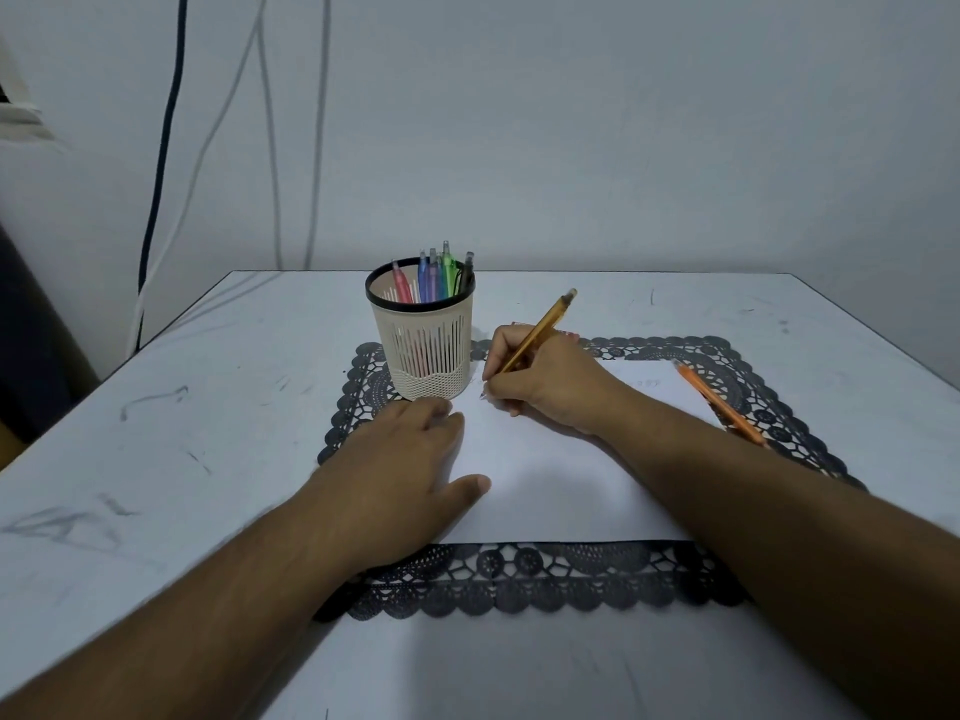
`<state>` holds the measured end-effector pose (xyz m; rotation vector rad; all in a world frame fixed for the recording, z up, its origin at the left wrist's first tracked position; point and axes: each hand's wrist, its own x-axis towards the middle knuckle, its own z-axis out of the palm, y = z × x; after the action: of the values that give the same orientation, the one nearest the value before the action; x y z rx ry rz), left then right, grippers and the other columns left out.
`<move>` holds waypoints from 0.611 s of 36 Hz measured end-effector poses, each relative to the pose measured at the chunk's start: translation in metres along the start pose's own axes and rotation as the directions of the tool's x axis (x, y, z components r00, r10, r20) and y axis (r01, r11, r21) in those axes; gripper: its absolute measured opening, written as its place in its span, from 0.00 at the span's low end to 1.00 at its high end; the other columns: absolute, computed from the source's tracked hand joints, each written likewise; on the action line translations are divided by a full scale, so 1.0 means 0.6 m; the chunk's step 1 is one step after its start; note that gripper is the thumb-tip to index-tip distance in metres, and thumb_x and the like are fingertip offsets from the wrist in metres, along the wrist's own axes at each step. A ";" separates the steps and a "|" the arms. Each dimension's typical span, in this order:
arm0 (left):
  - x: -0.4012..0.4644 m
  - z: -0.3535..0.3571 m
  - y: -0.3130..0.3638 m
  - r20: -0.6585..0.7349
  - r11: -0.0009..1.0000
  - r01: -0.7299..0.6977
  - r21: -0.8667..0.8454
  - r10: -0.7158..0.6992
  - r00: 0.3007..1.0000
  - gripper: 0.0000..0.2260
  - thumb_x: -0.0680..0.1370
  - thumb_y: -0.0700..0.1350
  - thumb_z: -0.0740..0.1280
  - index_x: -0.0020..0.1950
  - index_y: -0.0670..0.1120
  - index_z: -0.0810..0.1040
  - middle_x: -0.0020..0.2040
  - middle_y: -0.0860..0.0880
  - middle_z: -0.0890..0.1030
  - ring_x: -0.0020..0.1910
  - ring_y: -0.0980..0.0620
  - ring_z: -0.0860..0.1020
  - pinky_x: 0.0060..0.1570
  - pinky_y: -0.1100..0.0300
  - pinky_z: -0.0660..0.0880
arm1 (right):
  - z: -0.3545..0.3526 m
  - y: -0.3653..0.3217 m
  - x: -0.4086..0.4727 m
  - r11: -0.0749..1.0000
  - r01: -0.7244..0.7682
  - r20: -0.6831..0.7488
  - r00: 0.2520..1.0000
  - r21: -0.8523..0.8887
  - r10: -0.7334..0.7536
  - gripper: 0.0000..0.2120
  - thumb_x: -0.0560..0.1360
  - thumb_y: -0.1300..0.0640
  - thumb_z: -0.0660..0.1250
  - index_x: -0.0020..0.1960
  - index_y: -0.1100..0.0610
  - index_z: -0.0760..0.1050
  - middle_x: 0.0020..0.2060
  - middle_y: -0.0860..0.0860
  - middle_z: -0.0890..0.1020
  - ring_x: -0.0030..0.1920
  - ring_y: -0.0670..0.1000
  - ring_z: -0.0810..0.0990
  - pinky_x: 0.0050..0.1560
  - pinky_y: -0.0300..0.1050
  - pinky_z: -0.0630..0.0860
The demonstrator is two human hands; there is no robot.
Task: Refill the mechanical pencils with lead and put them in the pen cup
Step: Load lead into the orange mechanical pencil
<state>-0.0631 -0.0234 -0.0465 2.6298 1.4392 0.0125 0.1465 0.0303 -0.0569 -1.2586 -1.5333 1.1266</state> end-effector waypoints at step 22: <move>0.002 0.003 0.001 0.003 1.000 0.005 0.014 -0.005 1.000 0.32 0.81 0.68 0.55 0.81 0.53 0.59 0.82 0.54 0.57 0.79 0.52 0.57 0.77 0.53 0.59 | 0.002 0.002 0.006 0.991 0.002 -0.025 1.000 -0.133 -0.006 0.08 0.73 0.70 0.71 0.41 0.59 0.80 0.36 0.57 0.82 0.35 0.55 0.80 0.39 0.45 0.79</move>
<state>-0.0616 -0.0229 -0.0483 2.6364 1.4497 -0.0020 0.1452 0.0337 -0.0581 -1.3527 -1.6131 1.0153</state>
